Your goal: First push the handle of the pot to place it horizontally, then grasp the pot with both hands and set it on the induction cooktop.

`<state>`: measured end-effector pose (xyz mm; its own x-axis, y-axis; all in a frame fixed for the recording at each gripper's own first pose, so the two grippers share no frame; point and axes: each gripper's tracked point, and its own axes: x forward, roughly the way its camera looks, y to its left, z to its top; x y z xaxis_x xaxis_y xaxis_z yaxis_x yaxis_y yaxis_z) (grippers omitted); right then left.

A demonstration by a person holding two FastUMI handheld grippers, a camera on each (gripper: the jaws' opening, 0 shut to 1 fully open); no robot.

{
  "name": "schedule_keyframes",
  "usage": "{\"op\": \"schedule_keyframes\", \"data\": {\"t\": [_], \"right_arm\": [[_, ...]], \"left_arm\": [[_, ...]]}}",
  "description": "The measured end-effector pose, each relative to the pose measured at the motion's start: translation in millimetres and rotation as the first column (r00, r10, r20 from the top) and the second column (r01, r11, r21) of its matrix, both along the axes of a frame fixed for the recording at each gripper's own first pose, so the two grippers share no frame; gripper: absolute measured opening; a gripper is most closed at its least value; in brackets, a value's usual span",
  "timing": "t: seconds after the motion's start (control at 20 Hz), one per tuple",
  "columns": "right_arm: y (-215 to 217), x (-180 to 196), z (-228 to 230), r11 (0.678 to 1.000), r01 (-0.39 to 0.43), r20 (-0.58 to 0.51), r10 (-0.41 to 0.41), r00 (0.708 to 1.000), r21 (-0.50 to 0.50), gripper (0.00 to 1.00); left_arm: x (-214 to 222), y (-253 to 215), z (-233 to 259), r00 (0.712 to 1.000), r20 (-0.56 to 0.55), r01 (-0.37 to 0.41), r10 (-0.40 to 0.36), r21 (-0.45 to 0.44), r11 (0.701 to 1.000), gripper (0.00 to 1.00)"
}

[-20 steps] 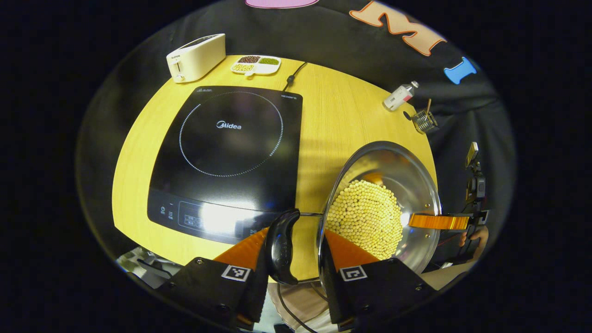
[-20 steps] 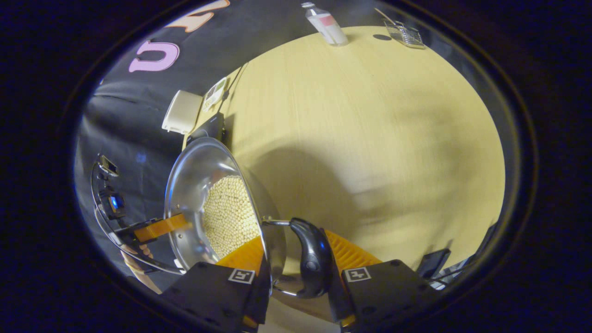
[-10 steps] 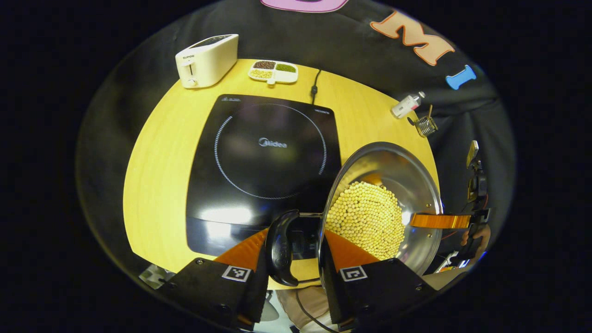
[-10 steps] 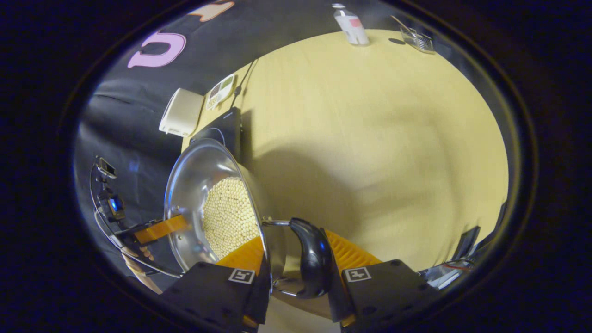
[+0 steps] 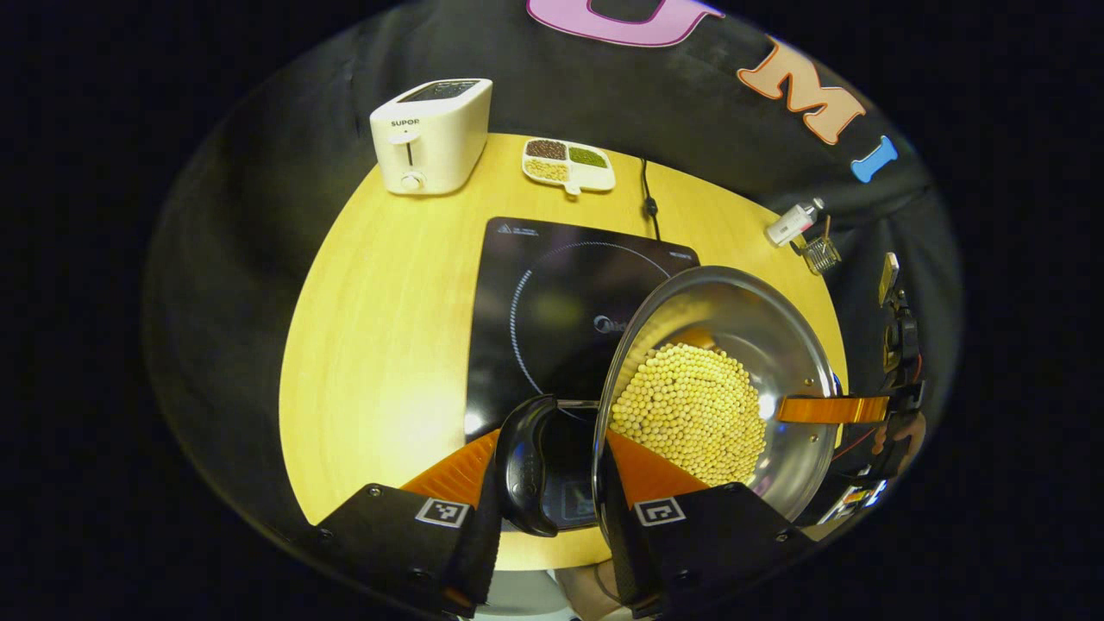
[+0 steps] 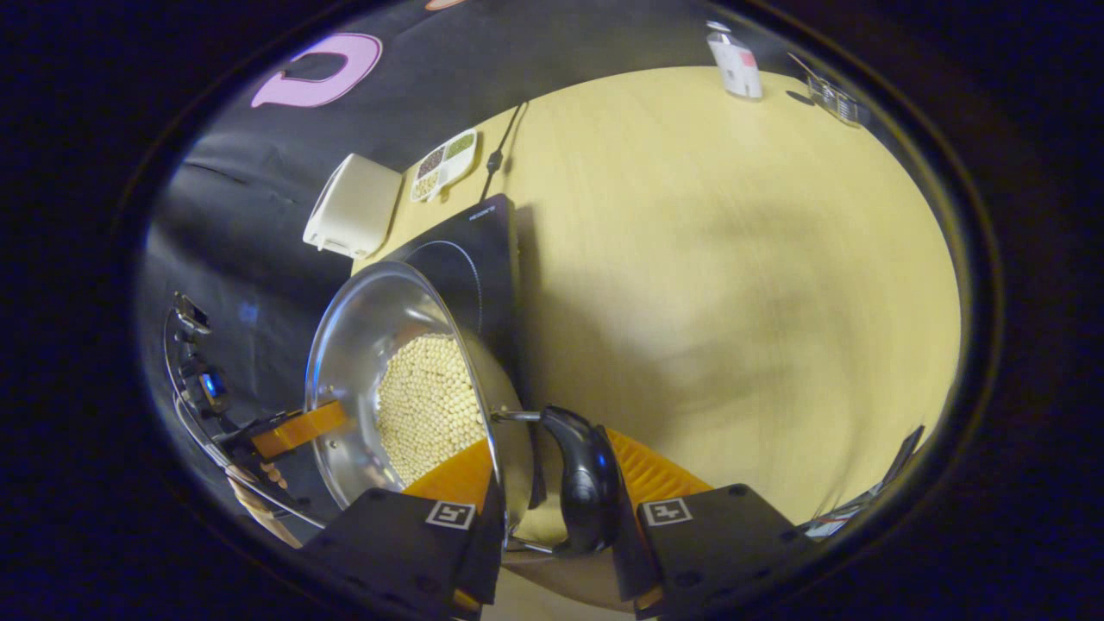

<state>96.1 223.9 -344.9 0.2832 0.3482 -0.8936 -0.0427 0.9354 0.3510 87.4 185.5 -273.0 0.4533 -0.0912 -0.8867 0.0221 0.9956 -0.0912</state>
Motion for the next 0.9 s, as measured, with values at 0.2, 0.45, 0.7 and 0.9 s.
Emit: {"op": "schedule_keyframes", "data": {"t": [0.2,0.45,0.7,0.9], "right_arm": [[21,24,-5,1.0,0.01,0.03,-0.01,0.999,-0.014,0.49],[36,48,-10,0.999,0.026,0.059,-0.025,0.998,-0.028,0.49],[42,65,-15,0.998,0.029,0.091,-0.024,0.996,-0.057,0.49],[45,67,-20,0.998,0.035,0.081,-0.03,0.996,-0.056,0.49]], "left_arm": [[24,23,-3,0.999,0.034,0.013,-0.014,0.022,1.0,0.55],[50,36,-9,0.997,0.066,0.026,-0.028,0.034,0.999,0.55],[58,42,-12,0.997,0.08,0.019,-0.021,0.022,1.0,0.55],[60,49,-7,0.995,0.09,0.032,-0.036,0.041,0.999,0.56]]}}
